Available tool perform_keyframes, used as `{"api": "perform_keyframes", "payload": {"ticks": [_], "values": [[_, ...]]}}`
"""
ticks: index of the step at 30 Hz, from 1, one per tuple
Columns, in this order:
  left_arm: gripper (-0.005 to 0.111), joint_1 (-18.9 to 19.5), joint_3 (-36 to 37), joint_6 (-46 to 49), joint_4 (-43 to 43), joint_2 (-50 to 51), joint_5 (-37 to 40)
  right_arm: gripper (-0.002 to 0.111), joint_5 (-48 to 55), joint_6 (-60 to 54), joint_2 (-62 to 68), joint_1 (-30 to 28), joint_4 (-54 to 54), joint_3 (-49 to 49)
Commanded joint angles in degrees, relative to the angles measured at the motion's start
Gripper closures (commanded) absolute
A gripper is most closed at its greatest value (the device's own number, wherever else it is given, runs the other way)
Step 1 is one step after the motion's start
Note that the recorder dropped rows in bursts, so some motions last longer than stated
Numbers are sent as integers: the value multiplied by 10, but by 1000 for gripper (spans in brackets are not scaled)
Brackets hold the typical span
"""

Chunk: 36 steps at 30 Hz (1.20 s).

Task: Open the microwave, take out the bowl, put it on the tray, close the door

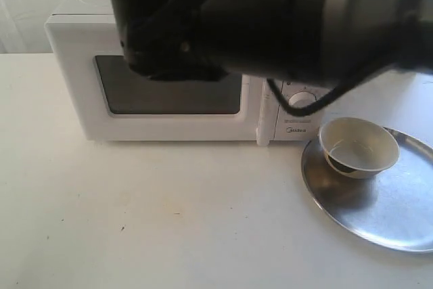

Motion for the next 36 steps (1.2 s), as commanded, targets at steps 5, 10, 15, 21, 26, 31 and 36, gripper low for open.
{"api": "perform_keyframes", "payload": {"ticks": [5, 10, 15, 21, 26, 31, 36], "values": [[107, -2, -2, 0, -5, -1, 1, 108, 11, -22, -80, -1, 77, 3], [107, -2, -2, 0, -5, -1, 1, 108, 13, -84, -115, -1, 93, 51], [107, -2, -2, 0, -5, -1, 1, 108, 13, -88, -172, -19, 91, 135], [107, -2, -2, 0, -5, -1, 1, 108, -10, -57, -274, -62, 96, 238], [107, -2, -2, 0, -5, -1, 1, 108, -44, -57, -358, -83, 95, 305], [107, -2, -2, 0, -5, -1, 1, 108, -63, -57, -429, -92, 94, 341], [107, -2, -2, 0, -5, -1, 1, 108, -76, -57, -485, -93, 93, 369]]}}
